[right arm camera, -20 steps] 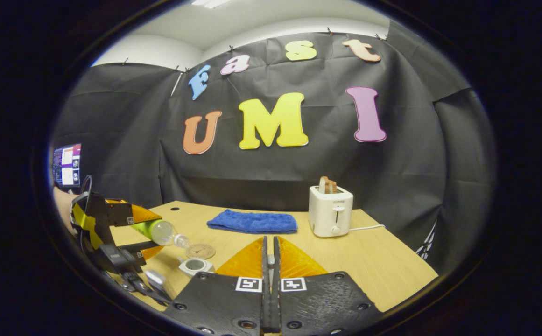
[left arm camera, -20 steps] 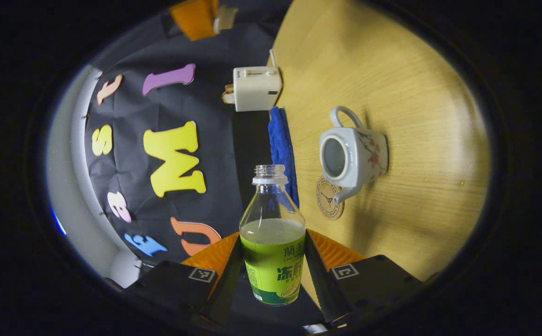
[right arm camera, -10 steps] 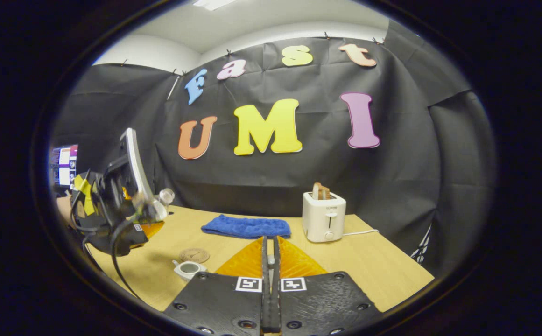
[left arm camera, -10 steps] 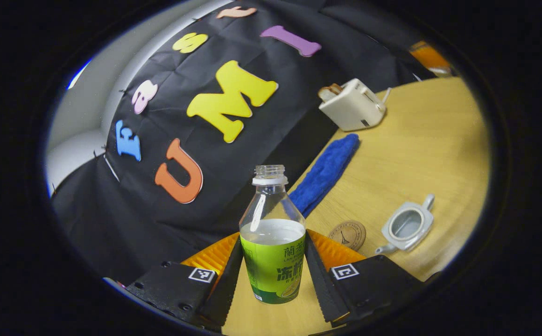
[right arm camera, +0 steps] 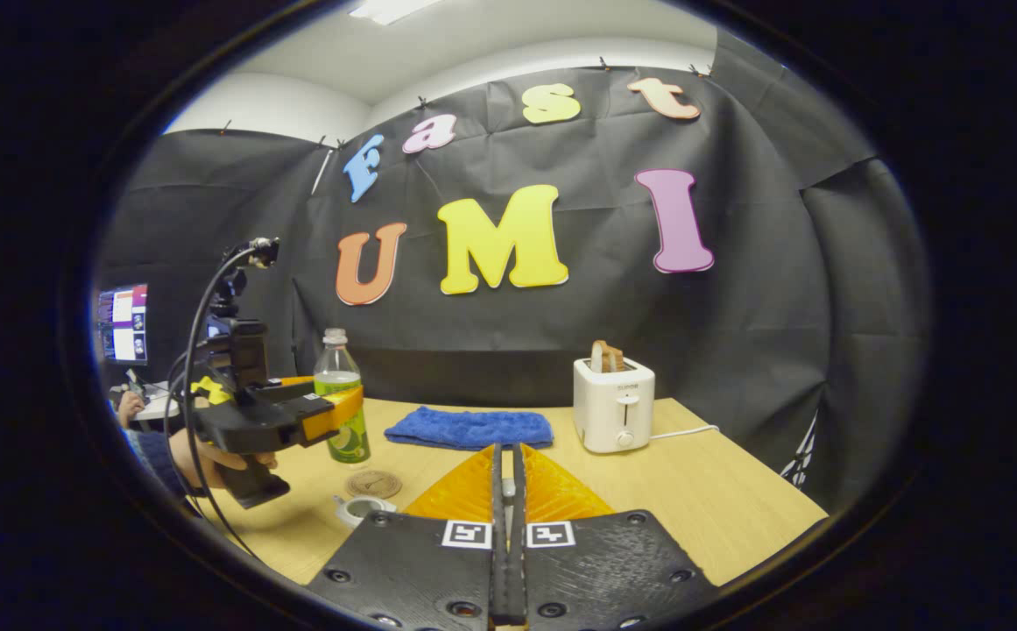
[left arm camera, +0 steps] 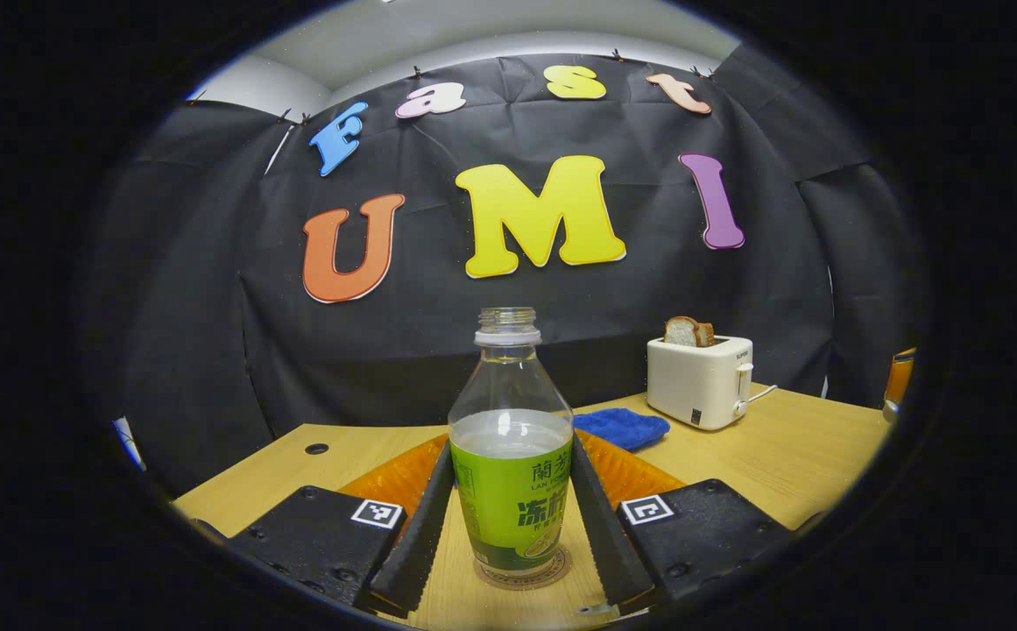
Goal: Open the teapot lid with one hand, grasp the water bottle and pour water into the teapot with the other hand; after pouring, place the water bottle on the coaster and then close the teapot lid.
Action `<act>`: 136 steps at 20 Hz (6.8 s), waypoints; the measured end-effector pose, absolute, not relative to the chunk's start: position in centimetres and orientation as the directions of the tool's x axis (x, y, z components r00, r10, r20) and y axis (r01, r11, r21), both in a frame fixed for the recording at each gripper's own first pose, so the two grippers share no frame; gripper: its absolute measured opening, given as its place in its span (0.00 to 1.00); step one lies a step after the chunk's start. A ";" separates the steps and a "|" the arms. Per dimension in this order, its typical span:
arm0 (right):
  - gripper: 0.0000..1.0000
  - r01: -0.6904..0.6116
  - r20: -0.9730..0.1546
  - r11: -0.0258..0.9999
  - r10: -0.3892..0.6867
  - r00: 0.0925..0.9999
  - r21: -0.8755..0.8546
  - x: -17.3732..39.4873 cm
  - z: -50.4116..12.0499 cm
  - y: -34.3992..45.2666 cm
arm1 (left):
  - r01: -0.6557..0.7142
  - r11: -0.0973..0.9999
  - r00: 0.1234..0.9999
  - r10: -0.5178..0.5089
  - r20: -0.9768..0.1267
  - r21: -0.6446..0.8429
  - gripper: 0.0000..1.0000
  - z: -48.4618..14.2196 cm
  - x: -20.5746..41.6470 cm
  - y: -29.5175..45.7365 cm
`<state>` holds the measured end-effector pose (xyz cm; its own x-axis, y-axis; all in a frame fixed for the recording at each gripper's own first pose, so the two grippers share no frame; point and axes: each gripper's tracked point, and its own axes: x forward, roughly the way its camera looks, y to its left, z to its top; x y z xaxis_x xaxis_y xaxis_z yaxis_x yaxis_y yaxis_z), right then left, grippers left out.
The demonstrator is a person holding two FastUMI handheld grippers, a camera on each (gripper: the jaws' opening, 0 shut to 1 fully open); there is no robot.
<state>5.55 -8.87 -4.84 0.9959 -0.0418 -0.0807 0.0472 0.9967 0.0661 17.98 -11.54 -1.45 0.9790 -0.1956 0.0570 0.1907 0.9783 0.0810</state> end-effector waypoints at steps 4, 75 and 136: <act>0.00 0.057 -0.099 0.995 -0.049 0.994 0.077 6.0 -5.6 -9.1 | 0.174 0.983 0.985 -0.175 0.001 0.063 0.76 -4.1 19.4 -11.7; 0.00 -0.106 -0.211 0.982 0.137 0.968 0.154 9.5 -12.7 -3.8 | -0.415 0.740 0.705 -0.106 -0.701 -0.529 0.89 -13.9 40.0 7.1; 0.00 -0.117 -0.174 0.985 0.138 0.975 0.124 8.5 -11.0 -1.1 | 0.250 0.967 0.957 -0.239 0.165 -0.049 0.80 -5.1 21.4 -10.9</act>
<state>8.49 -1.15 -11.01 0.9751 0.1375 -0.1738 -0.1169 0.9854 0.1238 21.42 -10.86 -5.14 0.9568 -0.2394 0.1648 0.2503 0.9669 -0.0487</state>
